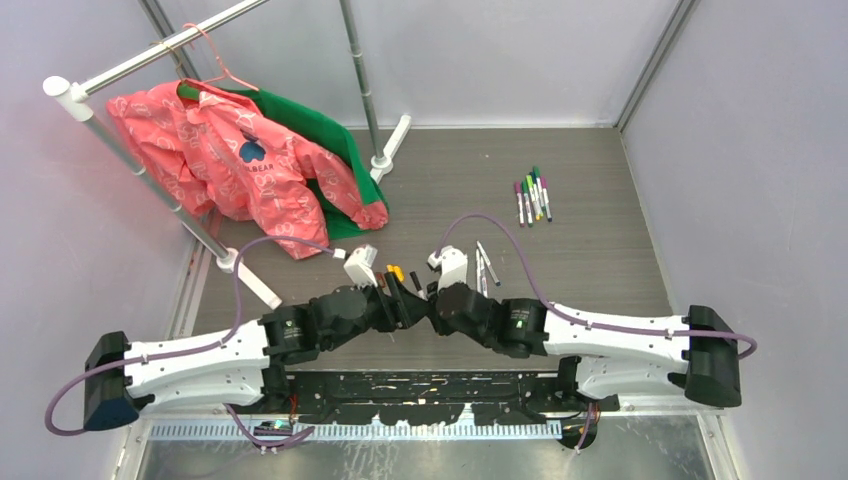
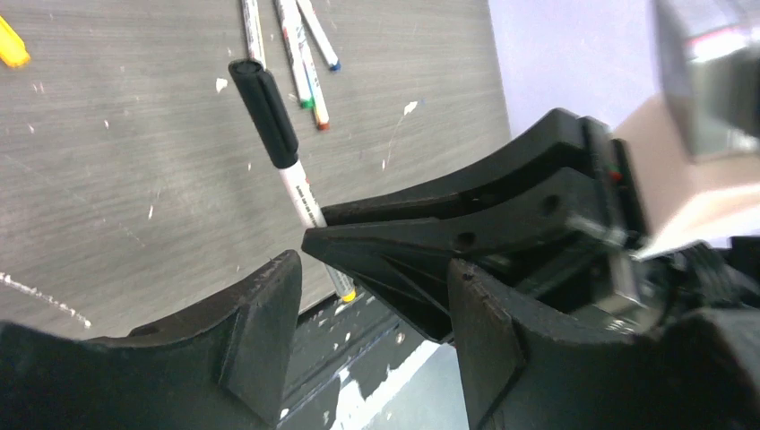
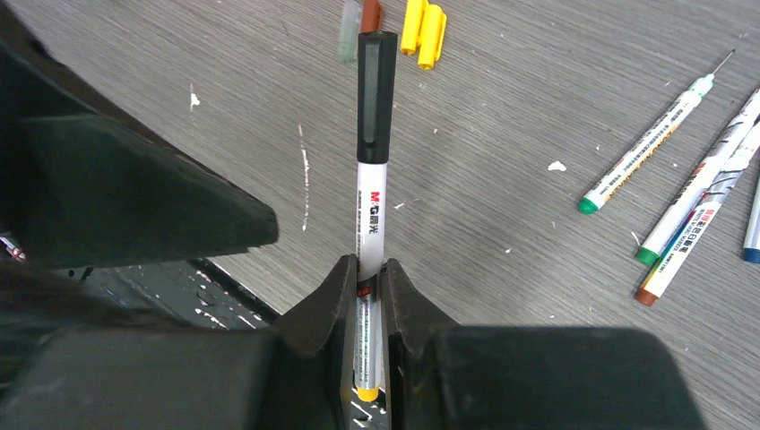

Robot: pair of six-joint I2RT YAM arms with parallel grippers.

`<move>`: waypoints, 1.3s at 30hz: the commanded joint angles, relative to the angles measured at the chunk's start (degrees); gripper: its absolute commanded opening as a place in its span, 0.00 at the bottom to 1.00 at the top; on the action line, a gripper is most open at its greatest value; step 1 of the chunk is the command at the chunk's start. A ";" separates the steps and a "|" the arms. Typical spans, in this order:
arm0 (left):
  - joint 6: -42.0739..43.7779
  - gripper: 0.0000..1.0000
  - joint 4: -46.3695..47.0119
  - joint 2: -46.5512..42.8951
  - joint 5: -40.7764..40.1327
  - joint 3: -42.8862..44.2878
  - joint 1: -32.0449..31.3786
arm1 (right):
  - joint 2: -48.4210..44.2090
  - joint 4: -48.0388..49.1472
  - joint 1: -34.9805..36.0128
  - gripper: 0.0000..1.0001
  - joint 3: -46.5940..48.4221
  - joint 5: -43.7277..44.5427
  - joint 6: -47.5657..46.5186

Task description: Open the pen caps

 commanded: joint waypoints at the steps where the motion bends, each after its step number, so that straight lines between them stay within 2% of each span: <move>1: -1.84 0.62 -1.65 -0.73 -8.67 0.67 -2.81 | -2.38 1.98 7.23 0.01 1.24 9.67 3.64; 6: -3.26 0.62 -7.84 -2.87 -14.21 1.75 -5.52 | -2.50 1.11 16.02 0.01 2.61 18.11 5.32; 11: -3.92 0.62 -9.56 -5.68 -17.70 1.27 -5.82 | -1.11 -2.77 21.85 0.01 5.49 23.30 6.66; 23: -2.61 0.61 -11.62 -6.92 -19.14 3.29 -5.81 | 3.29 -1.96 26.61 0.01 8.23 25.91 7.17; 30: -3.75 0.49 -8.81 -7.27 -17.73 0.11 -6.10 | 2.99 0.31 27.37 0.01 7.03 26.54 7.22; 39: -4.24 0.25 -7.59 -8.27 -18.09 -2.17 -6.98 | 4.53 2.45 27.51 0.01 7.35 26.54 5.93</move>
